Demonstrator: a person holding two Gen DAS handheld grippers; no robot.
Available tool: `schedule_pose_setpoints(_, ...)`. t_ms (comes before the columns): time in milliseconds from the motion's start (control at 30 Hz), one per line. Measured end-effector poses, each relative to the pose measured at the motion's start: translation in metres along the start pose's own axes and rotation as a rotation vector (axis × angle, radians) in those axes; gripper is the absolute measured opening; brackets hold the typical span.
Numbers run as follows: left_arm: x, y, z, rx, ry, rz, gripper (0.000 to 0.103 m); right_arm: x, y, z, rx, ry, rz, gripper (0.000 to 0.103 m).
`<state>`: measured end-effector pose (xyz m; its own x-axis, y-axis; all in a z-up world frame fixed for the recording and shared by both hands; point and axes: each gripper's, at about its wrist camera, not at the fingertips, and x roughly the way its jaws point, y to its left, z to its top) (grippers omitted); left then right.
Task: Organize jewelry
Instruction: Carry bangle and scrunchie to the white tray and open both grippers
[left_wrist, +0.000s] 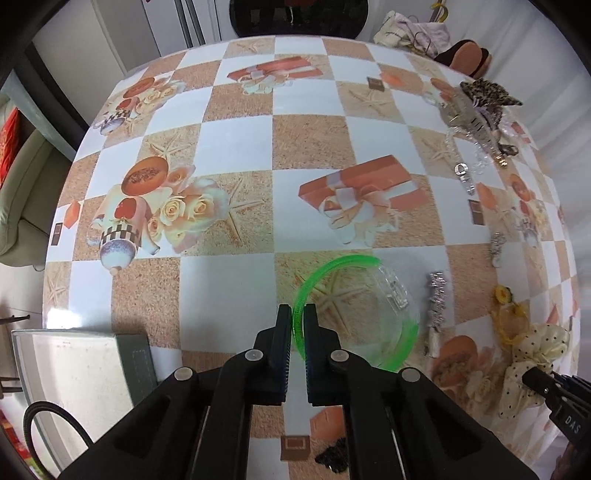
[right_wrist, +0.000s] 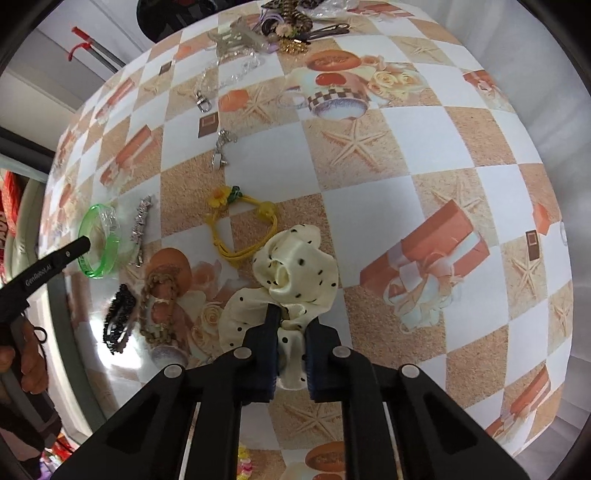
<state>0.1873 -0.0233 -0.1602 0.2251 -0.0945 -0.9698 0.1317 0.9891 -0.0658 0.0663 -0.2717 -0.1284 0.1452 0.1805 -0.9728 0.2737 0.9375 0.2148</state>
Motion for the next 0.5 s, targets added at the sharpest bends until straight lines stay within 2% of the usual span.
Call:
schedule_pose_setpoints(167, -0.027, -0.005, -0.009, -0.004, -0.031, -0.031, 0.011, -0.019, 0.0, -0.013, -0.002, -0.025, 0.013, 0.012)
schedule_pose_setpoints(300, -0.055, 0.01, -0.021, -0.019, -0.055, -0.057, 0.011, -0.035, -0.001, -0.024, -0.006, -0.035, 0.034, 0.012)
schedule_pose_setpoints(500, -0.096, 0.033, -0.053, -0.071, -0.082, -0.073, 0.011, -0.058, 0.031, -0.039, -0.032, -0.034, 0.092, 0.012)
